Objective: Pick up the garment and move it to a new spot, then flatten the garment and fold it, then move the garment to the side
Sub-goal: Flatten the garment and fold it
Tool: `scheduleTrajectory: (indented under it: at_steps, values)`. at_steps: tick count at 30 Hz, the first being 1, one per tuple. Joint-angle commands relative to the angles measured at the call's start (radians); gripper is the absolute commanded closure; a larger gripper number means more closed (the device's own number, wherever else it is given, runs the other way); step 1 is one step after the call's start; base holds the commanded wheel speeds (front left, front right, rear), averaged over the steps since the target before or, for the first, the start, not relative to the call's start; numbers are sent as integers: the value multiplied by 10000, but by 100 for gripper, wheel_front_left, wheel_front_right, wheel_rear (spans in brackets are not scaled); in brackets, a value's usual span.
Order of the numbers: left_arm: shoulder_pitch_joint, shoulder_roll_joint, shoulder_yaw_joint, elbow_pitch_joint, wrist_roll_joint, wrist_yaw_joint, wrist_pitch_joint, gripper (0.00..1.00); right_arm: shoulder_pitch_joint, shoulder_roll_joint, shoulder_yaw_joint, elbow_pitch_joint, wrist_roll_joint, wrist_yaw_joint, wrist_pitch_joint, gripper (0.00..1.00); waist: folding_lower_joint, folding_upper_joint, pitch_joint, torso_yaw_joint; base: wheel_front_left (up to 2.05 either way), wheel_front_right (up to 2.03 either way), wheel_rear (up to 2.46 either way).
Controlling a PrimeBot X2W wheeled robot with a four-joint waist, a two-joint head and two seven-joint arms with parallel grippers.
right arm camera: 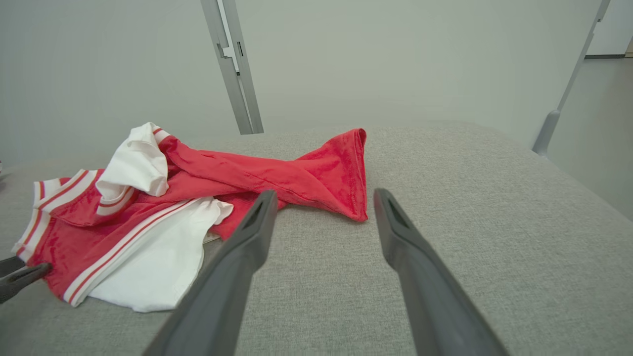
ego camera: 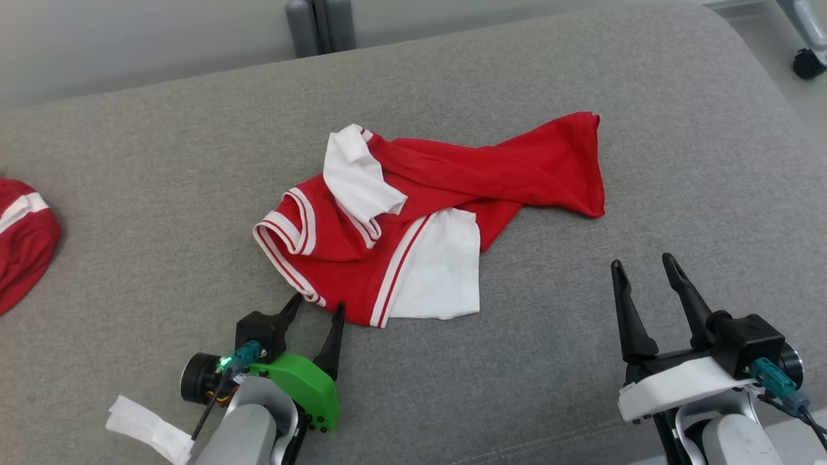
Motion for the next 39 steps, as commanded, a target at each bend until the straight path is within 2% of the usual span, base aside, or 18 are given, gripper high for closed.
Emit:
scheduleTrajectory:
  at_steps: [1,4,6,7,12,24,28,29,30,31,39]
  values:
    - [-292,15,-48,167,-69,-31,-52,0,-173,-3,6,57,82,-7,-105,0,0,0,269,-264,0,0,0]
    - [-551,-28,-239,450,-201,-74,-102,0,-217,0,13,145,135,-7,-163,0,0,0,325,-316,0,0,0]
    - [-723,-40,-329,547,-346,-104,-124,69,-264,-1,1,189,164,-7,-201,0,0,0,342,-332,0,0,0]
    - [-805,-50,-378,593,-404,-120,-138,100,-282,0,-6,210,174,-7,-219,0,0,0,343,-332,0,0,0]
    - [-1035,-33,-122,393,-568,37,-207,100,-211,-1,-132,297,170,-7,-261,0,0,0,269,-200,0,0,0]
    - [-141,1961,1760,-1310,-985,733,-192,100,-138,-2,-173,472,285,-7,-337,0,0,0,172,236,0,0,0]
    - [33,2256,1993,-1439,-1108,822,-23,100,-159,-1,-156,555,302,-7,-359,0,0,0,147,247,0,0,0]
    - [40,2287,1985,-1426,-1117,799,-3,69,-147,-1,-171,573,298,-7,-366,0,0,0,131,260,0,0,0]
    - [27,2308,1974,-1425,-1104,822,-4,5,-124,-3,-187,591,289,-7,-366,0,0,0,102,282,0,0,0]
    - [12,2275,1986,-1456,-1098,861,-32,0,-94,-3,-204,610,276,-7,-369,0,0,0,63,308,0,0,0]
    - [422,1911,2069,-2204,-850,1150,-202,0,68,-1,-259,651,152,-7,-268,0,0,0,-359,801,0,0,0]
